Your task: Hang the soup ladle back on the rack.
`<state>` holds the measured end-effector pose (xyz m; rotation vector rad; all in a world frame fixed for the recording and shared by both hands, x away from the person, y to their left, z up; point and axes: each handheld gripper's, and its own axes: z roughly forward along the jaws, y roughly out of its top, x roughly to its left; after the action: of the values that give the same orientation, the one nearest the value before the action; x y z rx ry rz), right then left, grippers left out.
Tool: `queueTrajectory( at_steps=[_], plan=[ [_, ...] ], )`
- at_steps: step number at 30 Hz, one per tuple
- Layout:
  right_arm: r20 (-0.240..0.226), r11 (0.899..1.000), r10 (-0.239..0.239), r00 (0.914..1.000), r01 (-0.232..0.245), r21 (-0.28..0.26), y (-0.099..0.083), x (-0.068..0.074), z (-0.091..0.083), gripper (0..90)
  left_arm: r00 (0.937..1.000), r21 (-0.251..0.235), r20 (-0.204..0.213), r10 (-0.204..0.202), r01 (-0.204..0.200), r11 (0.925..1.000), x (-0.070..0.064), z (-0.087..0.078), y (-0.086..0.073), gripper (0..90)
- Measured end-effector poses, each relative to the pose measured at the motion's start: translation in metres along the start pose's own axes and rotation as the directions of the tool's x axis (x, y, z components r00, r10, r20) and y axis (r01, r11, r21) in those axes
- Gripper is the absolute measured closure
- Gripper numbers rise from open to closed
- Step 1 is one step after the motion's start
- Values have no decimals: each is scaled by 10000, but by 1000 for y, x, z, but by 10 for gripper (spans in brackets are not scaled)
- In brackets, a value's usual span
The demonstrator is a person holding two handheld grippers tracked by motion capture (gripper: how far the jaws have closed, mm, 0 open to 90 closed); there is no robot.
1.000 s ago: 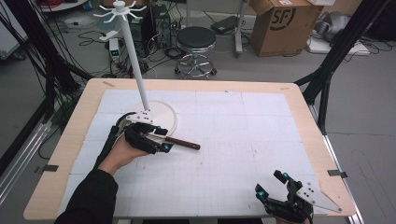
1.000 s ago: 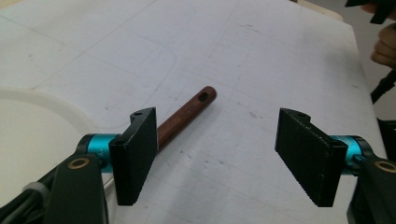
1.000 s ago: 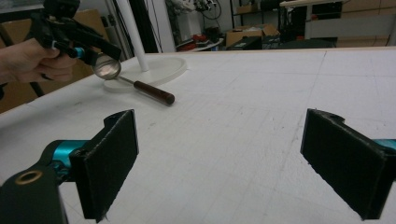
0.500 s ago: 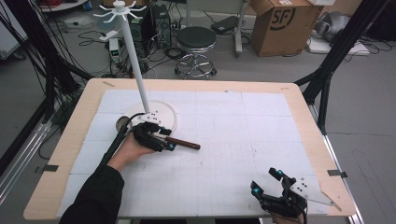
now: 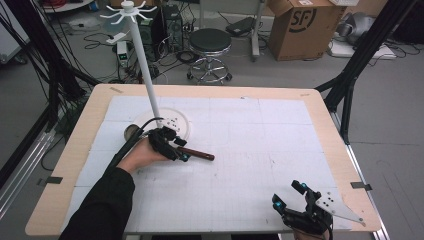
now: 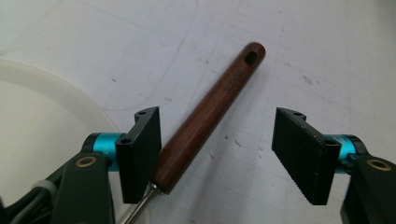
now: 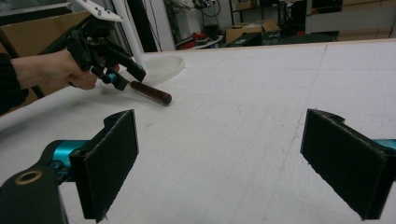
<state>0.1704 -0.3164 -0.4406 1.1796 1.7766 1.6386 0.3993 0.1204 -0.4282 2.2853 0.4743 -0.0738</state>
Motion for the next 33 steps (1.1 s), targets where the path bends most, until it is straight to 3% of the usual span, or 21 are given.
queueTrajectory(
  at_steps=[4,6,11,14,21,23,28,33],
  plan=[
    [-15,10000,16,10000,-16,15,0,0,0,103,9998,765,-22,211,-208,9968,-1,8,-4,391],
    [-29,10000,16,10000,-16,70,0,1,0,103,9997,721,-78,245,-239,9971,-2,9,-4,397],
    [-8,10000,15,10000,-15,47,0,1,0,103,9954,907,-434,858,-816,9925,-5,8,-5,452],
    [7,10000,13,10000,-13,3,0,1,0,103,9943,973,-516,930,-877,9914,-6,7,-5,458],
    [11,10000,18,10000,-18,-36,0,1,-1,103,9852,1457,-961,1419,-1271,9811,-14,9,-2,521],
    [17,10000,-33,10000,33,-80,0,0,-1,103,9818,1630,-1184,1482,-1280,9783,-16,10,1,555],
    [16,9999,38,10000,-38,-118,0,1,-1,103,9802,1874,-1234,1550,-1304,9736,-22,11,3,735],
    [24,9999,23,10000,-23,-158,1,1,-2,103,9785,2065,-1441,1479,-1164,9715,-25,12,6,739]
  ],
)
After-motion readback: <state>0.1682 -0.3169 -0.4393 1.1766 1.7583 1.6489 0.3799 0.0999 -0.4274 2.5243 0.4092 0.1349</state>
